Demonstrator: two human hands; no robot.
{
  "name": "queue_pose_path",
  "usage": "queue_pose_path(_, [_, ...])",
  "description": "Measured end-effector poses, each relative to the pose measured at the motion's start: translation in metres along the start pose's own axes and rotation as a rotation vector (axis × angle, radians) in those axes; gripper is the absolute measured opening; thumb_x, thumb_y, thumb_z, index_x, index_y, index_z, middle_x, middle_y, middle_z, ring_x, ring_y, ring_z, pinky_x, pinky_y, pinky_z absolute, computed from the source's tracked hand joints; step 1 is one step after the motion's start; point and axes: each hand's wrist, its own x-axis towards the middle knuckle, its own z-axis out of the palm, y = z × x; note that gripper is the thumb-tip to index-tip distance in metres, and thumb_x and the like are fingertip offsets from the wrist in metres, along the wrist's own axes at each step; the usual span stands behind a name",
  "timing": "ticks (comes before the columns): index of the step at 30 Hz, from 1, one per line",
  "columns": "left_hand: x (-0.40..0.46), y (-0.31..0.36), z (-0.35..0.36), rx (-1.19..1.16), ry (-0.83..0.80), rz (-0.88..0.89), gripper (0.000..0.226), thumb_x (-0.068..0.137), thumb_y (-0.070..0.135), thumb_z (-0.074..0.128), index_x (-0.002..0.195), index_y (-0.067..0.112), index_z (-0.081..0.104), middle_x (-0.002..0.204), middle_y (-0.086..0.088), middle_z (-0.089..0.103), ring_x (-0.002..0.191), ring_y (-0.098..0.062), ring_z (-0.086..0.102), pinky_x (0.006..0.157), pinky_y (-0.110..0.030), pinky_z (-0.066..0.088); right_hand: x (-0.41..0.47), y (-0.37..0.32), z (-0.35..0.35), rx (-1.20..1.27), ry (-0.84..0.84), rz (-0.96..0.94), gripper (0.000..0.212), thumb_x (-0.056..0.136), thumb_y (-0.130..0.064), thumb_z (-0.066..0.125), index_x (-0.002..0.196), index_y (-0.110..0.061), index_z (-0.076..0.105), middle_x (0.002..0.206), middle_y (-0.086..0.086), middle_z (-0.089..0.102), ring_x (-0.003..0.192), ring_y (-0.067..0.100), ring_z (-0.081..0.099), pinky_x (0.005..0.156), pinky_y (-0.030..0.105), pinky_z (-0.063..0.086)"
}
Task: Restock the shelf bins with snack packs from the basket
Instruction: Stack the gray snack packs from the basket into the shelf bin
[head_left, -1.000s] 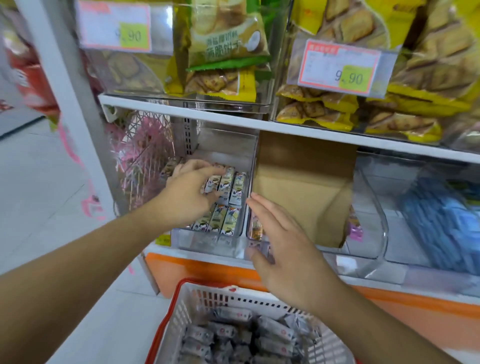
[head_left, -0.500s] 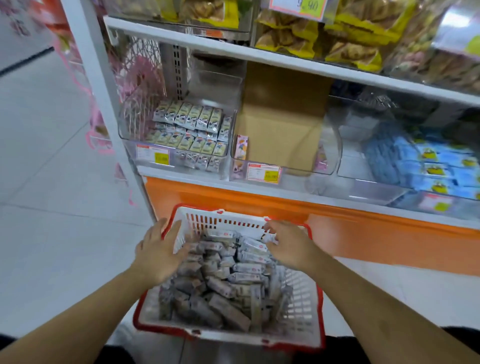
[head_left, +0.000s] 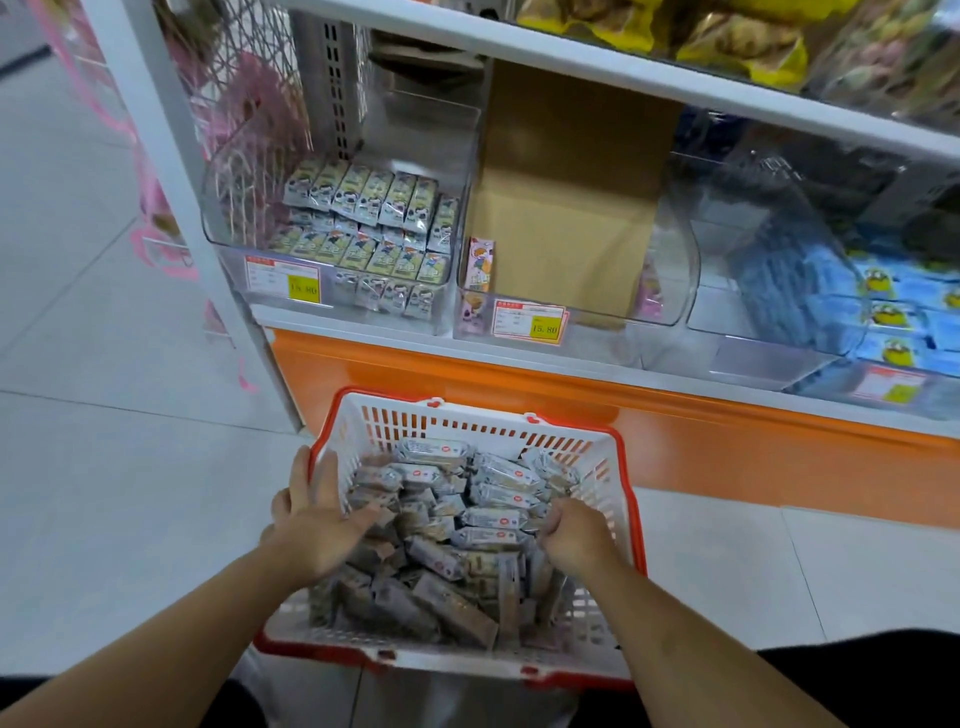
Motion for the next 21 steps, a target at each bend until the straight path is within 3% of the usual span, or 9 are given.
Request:
queue_pose_path(4, [-0.003,0.006,-0.004,-0.005,0.007,-0.013,0.094,0.096,0.071,0.045,0.16,0.036,-0.014,0.166,0.011,-0.03,0.156,-0.039,-0.003,0.123,-0.062,0.017,-0.005,0.0,-0.003,-0.051,0.002,-0.023,0.018,0.088,0.003,0.06,0.103,-0.007,0.066,0.094,0.009,0.069,0.084,0.024,0.065,0.072,0.033,0.057])
queue_pose_path(6, [-0.007,0.009,-0.006,-0.027,-0.002,-0.017,0.091,0.098,0.067,0.044,0.16,0.037,-0.014,0.166,0.009,-0.03,0.156,-0.039,-0.005,0.124,-0.062,0.015,-0.01,0.001,-0.006,-0.041,-0.063,-0.042,0.03,0.093,-0.003,0.063,0.122,-0.012,0.064,0.105,0.007,0.068,0.084,0.017,0.061,0.061,0.024,0.047])
queue_pose_path(8, [-0.011,0.012,-0.009,-0.059,-0.018,-0.021,0.089,0.099,0.065,0.044,0.161,0.037,-0.015,0.167,0.008,-0.03,0.156,-0.039,-0.008,0.124,-0.061,0.012,-0.011,0.003,-0.005,0.028,-0.14,-0.065,0.058,0.097,-0.008,0.064,0.152,-0.017,0.048,0.132,0.01,0.065,0.09,0.014,0.061,0.056,0.018,0.042])
queue_pose_path(9, [-0.012,0.013,-0.01,-0.067,-0.02,-0.021,0.089,0.1,0.064,0.044,0.161,0.037,-0.015,0.167,0.007,-0.03,0.156,-0.039,-0.009,0.125,-0.061,0.012,-0.011,0.005,-0.003,0.044,-0.164,-0.08,0.067,0.098,-0.01,0.064,0.16,-0.019,0.039,0.137,0.011,0.064,0.087,0.012,0.063,0.056,0.018,0.043])
queue_pose_path(10, [-0.012,0.013,-0.011,-0.073,-0.021,-0.019,0.089,0.1,0.063,0.044,0.161,0.037,-0.015,0.167,0.007,-0.03,0.156,-0.039,-0.009,0.125,-0.06,0.012,-0.01,0.007,0.001,0.035,-0.173,-0.085,0.068,0.099,-0.012,0.063,0.161,-0.02,0.037,0.128,0.01,0.068,0.078,0.01,0.063,0.055,0.019,0.045])
queue_pose_path(12, [-0.012,0.012,-0.012,-0.083,-0.026,-0.016,0.089,0.1,0.063,0.045,0.161,0.037,-0.014,0.167,0.007,-0.03,0.156,-0.038,-0.009,0.125,-0.06,0.012,-0.006,0.012,0.009,-0.043,-0.153,-0.07,0.051,0.097,-0.011,0.064,0.147,-0.016,0.056,0.096,0.006,0.07,0.066,0.01,0.062,0.058,0.022,0.051])
queue_pose_path(13, [-0.012,0.011,-0.012,-0.081,-0.028,-0.015,0.089,0.1,0.063,0.045,0.161,0.037,-0.014,0.167,0.007,-0.03,0.156,-0.038,-0.009,0.125,-0.06,0.012,-0.005,0.013,0.011,-0.085,-0.133,-0.05,0.036,0.094,-0.008,0.066,0.13,-0.009,0.068,0.089,0.006,0.069,0.068,0.011,0.064,0.064,0.024,0.057])
queue_pose_path(15, [-0.012,0.011,-0.012,-0.077,-0.036,-0.018,0.089,0.1,0.064,0.045,0.161,0.038,-0.014,0.167,0.007,-0.03,0.156,-0.039,-0.01,0.125,-0.06,0.011,-0.003,0.015,0.015,-0.15,-0.102,-0.01,0.011,0.089,-0.004,0.07,0.098,-0.008,0.074,0.088,0.007,0.07,0.075,0.015,0.068,0.072,0.028,0.06])
queue_pose_path(21, [-0.014,0.012,-0.015,-0.067,-0.042,-0.016,0.09,0.1,0.066,0.043,0.161,0.036,-0.015,0.167,0.006,-0.029,0.156,-0.039,-0.008,0.125,-0.06,0.011,-0.005,0.018,0.012,-0.304,0.001,-0.082,0.015,0.089,-0.002,0.067,0.092,-0.016,0.07,0.092,0.0,0.07,0.084,0.015,0.066,0.076,0.028,0.057])
